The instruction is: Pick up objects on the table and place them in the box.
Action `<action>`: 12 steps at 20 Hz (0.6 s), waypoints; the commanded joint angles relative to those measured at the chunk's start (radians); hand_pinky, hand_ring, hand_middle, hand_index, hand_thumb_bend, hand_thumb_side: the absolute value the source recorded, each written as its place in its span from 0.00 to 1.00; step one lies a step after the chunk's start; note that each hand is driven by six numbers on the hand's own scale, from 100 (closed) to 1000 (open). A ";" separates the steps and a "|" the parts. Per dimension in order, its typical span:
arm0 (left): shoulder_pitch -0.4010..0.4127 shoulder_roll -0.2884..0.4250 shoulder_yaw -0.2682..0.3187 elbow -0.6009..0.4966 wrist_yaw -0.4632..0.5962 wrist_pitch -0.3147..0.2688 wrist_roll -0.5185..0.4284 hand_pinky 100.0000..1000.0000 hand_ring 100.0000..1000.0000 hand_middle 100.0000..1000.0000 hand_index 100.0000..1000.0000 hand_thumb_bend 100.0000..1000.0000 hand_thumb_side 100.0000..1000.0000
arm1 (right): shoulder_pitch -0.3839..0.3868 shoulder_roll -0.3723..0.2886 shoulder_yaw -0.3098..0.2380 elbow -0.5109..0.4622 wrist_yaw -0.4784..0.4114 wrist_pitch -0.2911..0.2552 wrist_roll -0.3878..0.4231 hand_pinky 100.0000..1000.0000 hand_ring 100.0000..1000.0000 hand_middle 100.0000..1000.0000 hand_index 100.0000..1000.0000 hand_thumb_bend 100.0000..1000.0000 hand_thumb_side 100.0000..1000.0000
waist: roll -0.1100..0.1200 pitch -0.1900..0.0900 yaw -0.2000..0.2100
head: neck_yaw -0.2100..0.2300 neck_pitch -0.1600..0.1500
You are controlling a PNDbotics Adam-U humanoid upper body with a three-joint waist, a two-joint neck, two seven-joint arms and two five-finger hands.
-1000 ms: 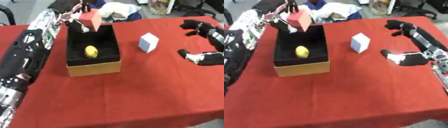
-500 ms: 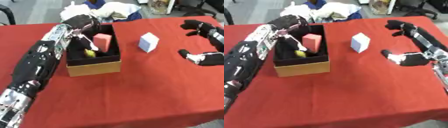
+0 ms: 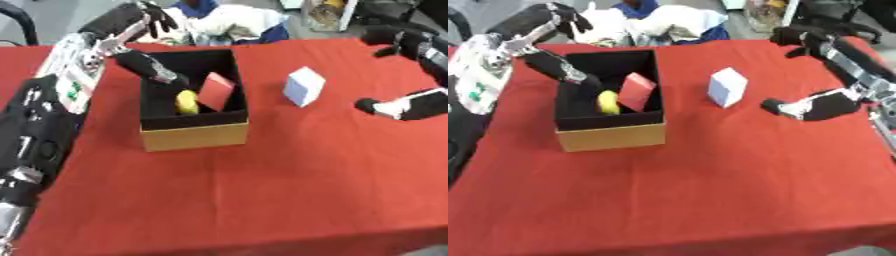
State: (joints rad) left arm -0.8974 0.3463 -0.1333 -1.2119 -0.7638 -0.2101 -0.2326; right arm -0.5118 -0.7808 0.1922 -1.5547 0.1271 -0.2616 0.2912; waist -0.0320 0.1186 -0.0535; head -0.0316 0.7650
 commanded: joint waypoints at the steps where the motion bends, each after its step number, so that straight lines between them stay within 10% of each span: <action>1: 0.029 0.054 0.033 -0.141 0.117 0.052 0.035 0.61 0.53 0.58 0.75 1.00 0.64 | -0.072 -0.089 0.026 0.063 0.020 0.002 0.077 0.83 0.93 0.88 0.99 0.59 0.20 | -0.003 -0.011 0.019 | -0.023 0.001; 12: 0.193 0.096 0.105 -0.377 0.334 0.135 0.068 0.59 0.49 0.55 0.72 1.00 0.65 | -0.245 -0.039 0.056 0.398 0.201 -0.064 0.244 0.85 0.94 0.91 0.99 0.78 0.21 | -0.022 0.016 0.102 | -0.086 -0.023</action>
State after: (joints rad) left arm -0.6910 0.4126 -0.0445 -1.5547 -0.4503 -0.0823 -0.1687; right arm -0.7348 -0.8038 0.2644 -1.1857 0.3007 -0.3157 0.5290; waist -0.0550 0.1487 0.0505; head -0.1106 0.7540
